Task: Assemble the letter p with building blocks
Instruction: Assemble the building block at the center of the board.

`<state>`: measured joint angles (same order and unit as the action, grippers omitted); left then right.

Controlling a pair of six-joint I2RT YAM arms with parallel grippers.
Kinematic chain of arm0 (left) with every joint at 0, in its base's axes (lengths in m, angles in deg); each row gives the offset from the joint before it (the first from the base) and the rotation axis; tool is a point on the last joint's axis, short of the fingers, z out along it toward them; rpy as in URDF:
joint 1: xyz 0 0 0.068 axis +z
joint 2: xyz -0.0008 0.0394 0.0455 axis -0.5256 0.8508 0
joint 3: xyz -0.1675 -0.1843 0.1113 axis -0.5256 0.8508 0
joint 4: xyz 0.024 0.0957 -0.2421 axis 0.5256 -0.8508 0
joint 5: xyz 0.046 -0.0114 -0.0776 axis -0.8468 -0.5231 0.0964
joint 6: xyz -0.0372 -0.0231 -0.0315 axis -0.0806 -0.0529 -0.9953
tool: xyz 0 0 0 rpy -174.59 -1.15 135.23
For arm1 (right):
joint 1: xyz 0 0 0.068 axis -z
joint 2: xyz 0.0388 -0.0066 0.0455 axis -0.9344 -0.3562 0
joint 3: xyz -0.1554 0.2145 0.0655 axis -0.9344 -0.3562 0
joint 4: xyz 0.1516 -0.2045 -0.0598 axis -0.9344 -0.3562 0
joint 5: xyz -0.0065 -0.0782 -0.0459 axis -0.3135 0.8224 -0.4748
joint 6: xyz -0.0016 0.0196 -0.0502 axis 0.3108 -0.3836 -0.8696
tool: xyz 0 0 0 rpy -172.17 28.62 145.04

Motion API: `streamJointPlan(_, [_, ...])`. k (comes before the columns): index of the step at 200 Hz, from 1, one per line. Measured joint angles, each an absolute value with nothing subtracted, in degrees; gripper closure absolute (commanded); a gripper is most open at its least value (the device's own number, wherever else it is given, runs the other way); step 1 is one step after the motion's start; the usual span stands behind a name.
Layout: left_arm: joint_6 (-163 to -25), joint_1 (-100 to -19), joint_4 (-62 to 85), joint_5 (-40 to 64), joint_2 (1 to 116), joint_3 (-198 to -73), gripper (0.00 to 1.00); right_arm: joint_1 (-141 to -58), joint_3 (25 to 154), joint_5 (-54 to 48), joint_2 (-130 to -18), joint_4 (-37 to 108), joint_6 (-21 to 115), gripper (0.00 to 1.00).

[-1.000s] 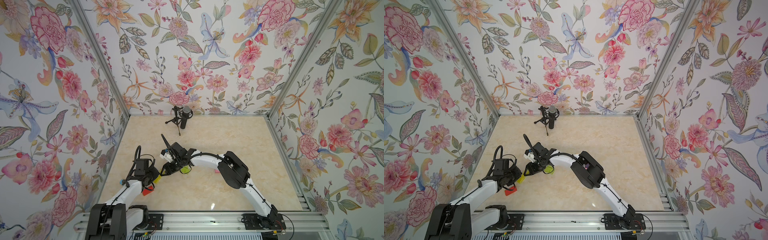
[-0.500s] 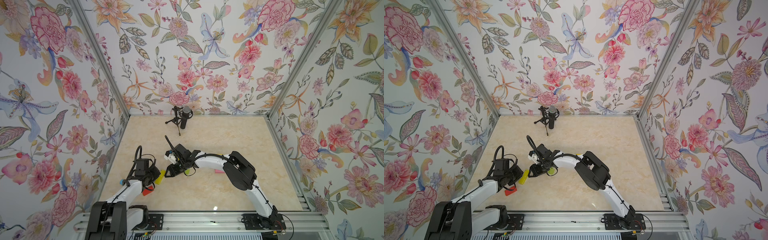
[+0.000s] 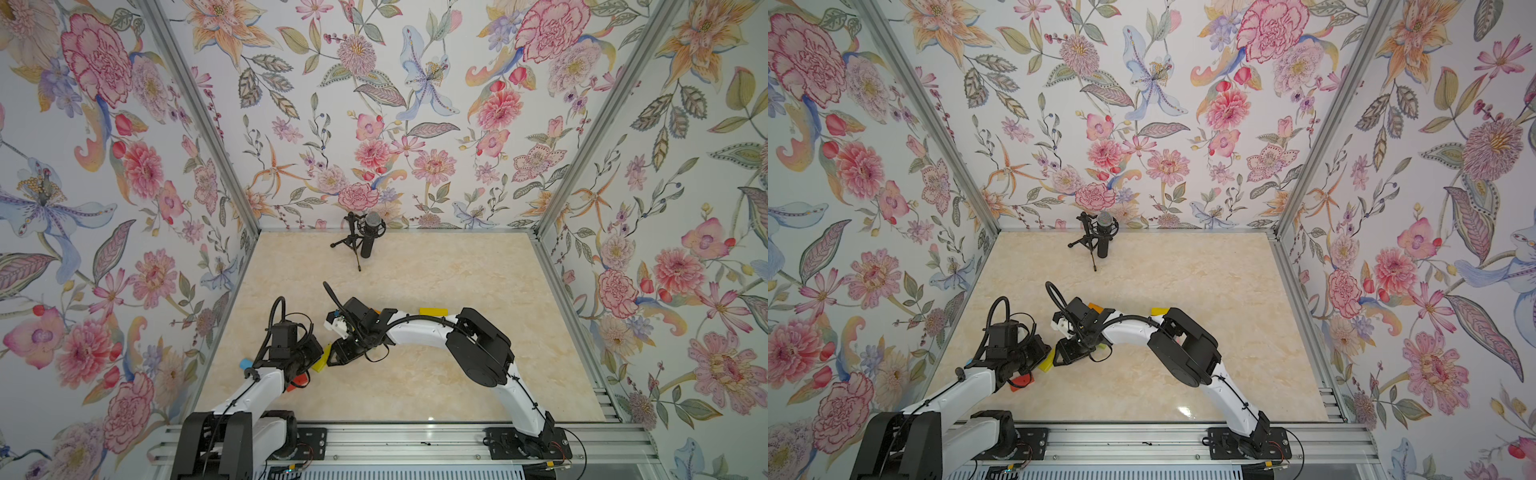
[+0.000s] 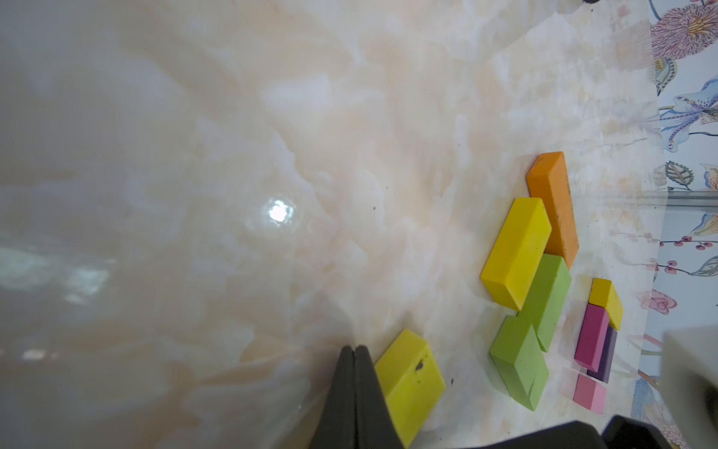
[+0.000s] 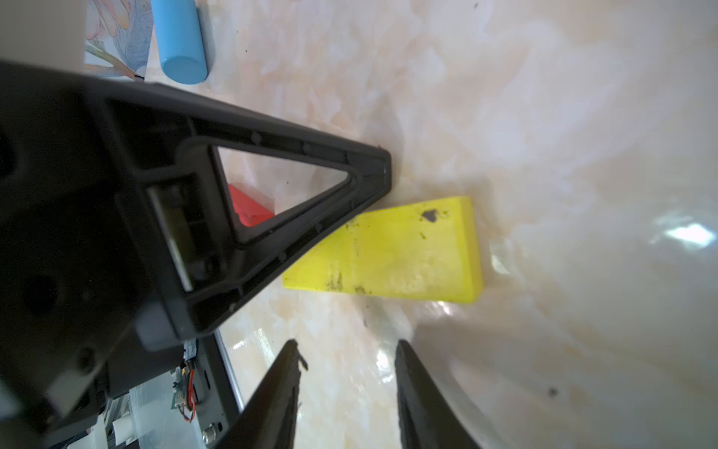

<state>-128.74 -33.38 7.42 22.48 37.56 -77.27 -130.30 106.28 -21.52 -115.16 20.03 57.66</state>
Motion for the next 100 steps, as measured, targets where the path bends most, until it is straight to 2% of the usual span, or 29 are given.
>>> streamJointPlan(100, [-132.5, -42.3, 14.3, 20.1, 40.1, -77.5, 1.0, -128.1, 106.4, -21.8, -115.6, 18.5, 60.1, 0.65])
